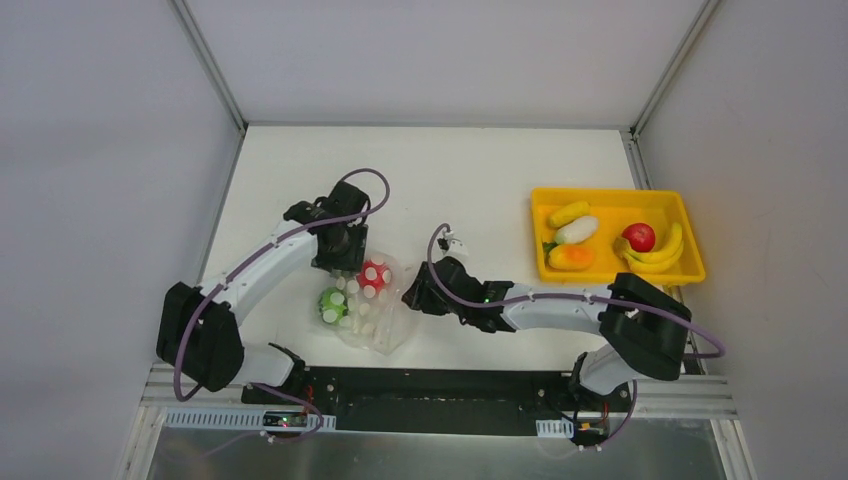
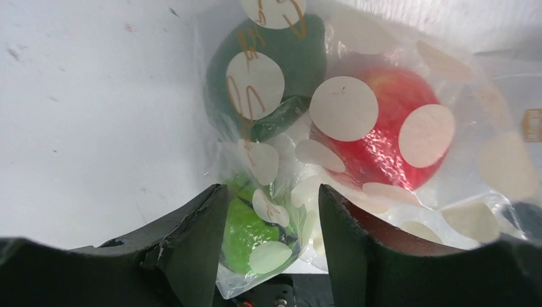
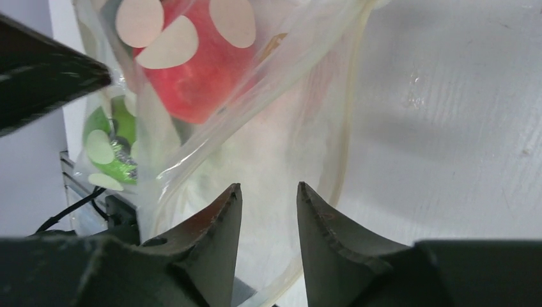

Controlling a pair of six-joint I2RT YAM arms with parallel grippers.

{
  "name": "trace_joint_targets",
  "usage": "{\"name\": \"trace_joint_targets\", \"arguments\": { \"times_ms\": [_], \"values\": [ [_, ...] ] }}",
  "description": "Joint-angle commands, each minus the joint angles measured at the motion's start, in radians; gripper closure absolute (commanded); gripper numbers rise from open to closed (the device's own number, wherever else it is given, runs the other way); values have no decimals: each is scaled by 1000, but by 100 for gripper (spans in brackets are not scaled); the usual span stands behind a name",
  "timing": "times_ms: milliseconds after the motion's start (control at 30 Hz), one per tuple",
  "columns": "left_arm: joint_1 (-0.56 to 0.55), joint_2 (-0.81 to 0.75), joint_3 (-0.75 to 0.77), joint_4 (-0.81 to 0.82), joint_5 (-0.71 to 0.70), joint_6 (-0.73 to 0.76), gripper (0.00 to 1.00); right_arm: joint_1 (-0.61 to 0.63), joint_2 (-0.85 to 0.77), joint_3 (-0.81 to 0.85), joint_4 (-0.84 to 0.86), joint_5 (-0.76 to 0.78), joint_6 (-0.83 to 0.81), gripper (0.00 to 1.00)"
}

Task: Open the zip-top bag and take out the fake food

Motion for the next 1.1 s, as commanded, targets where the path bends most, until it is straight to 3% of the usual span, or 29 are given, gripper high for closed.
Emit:
{"name": "trace_joint_targets", "arguments": {
  "times_ms": [0, 167, 400, 700, 1067],
  "values": [
    [11, -118, 5, 30, -96, -3, 44, -2, 72, 27, 146, 9, -58, 61],
    [11, -82, 50, 58, -63, 10, 47, -8, 133, 22, 280, 1, -86, 60],
    [11, 92, 95, 57, 43, 22, 63, -24, 179, -18, 434, 2, -112, 55],
    [10, 208, 123, 28, 119, 28, 69, -45, 237, -31, 583, -9, -132, 36],
    [7, 235, 129, 31, 176, 34, 69, -48, 270, -17, 606, 80, -184, 20]
  ]
}}
